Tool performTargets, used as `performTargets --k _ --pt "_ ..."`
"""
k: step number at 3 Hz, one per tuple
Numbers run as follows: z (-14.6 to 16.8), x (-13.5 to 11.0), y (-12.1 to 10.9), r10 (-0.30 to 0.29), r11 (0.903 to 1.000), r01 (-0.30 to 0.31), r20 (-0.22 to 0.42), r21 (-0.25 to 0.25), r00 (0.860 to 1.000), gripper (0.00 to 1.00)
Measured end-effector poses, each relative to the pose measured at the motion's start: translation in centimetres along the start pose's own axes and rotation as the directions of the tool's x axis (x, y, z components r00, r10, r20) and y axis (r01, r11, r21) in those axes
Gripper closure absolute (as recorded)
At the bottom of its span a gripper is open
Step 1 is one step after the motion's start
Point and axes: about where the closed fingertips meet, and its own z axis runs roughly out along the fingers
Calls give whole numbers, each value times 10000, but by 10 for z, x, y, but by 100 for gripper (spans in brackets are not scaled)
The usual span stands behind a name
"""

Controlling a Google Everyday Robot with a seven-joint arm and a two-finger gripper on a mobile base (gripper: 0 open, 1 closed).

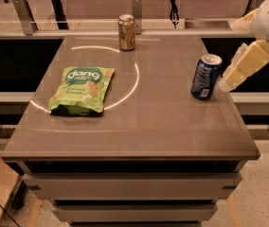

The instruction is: Pick pepsi can

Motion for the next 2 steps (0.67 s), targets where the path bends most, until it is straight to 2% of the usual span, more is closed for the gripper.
performTargets --k 2 --pt "33 16 -25 995 9936 -1048 1124 429 9887 0"
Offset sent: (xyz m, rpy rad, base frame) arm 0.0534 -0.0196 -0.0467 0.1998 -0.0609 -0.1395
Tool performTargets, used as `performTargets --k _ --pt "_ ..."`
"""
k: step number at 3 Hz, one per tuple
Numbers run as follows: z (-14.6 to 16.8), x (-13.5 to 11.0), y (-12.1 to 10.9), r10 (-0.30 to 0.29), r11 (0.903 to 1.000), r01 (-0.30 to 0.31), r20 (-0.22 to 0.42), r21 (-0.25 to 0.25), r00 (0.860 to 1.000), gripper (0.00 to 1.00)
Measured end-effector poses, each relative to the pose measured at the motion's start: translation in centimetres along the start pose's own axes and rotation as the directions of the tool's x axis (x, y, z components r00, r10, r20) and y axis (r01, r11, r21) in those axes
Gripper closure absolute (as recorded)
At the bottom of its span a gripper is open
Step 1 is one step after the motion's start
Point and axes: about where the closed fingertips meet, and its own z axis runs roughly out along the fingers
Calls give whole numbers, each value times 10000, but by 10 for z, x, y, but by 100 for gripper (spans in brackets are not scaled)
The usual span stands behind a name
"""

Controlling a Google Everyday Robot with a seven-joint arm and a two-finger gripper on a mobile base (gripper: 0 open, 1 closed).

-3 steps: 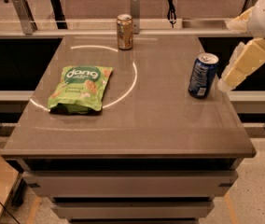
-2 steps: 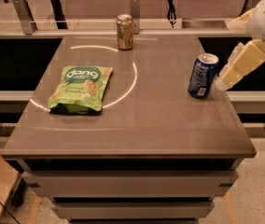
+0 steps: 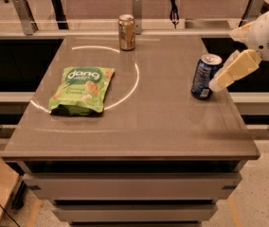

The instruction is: Pick pepsi can

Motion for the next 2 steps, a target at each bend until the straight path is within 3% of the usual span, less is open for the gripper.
performTargets --k 2 --pt "40 15 -18 920 9958 -918 632 -59 9937 0"
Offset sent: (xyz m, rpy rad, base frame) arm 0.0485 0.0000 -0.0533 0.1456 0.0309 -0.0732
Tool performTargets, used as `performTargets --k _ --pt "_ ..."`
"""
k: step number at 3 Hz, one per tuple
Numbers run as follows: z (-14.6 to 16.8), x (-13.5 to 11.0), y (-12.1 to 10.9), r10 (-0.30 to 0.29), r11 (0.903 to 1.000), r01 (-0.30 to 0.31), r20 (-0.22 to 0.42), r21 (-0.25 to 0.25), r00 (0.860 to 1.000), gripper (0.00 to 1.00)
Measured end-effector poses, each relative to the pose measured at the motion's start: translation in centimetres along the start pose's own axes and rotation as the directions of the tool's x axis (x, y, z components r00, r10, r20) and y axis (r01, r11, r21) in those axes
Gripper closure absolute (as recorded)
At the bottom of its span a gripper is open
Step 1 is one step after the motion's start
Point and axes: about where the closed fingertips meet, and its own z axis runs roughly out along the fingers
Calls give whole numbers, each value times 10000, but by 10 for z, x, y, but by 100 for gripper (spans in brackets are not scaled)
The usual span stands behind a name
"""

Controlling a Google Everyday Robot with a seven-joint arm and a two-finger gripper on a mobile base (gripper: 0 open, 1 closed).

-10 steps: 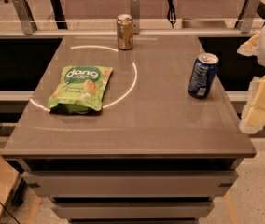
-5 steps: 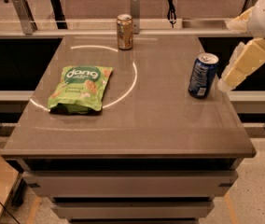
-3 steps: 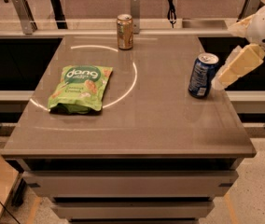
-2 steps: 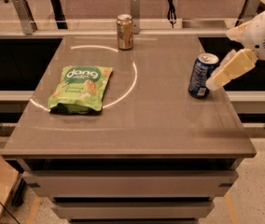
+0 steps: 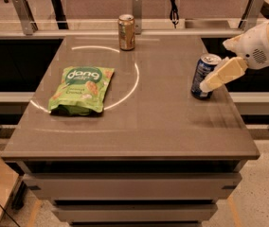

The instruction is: Pick pepsi can

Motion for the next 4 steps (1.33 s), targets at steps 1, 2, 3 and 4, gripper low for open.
performTargets --k 1,2,3,4 --pt "19 3 -3 278 9993 -276 91 -238 9996 0" --pt "31 2 -2 340 9980 -329 202 -536 9992 17" --pt "34 -3 -2 333 9975 -312 321 -636 9989 41" --pt "27 -12 -4 244 9983 -218 464 -548 9986 64"
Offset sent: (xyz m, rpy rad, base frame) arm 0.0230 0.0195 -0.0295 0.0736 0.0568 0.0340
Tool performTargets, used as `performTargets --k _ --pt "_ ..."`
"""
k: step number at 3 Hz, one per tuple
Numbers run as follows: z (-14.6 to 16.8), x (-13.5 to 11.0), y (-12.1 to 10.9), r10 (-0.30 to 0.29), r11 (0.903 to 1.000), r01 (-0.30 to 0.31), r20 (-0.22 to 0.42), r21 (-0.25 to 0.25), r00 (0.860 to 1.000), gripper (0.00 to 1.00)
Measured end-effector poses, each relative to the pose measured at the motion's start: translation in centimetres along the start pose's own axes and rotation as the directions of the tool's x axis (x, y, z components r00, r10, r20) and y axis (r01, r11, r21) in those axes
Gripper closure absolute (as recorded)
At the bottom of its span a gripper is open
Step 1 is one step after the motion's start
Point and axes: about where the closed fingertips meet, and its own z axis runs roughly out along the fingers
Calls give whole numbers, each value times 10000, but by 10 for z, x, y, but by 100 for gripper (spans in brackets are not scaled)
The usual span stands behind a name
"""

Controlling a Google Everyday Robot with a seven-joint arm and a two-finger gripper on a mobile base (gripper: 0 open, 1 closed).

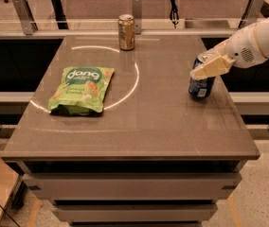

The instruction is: Pick pepsi can

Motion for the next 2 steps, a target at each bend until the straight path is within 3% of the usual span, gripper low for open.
performTargets --k 1,2 --pt "-20 -32 3 -516 9986 515 96 94 9986 87" --pt "-62 -92 8 -1868 9801 1863 15 690 9824 100"
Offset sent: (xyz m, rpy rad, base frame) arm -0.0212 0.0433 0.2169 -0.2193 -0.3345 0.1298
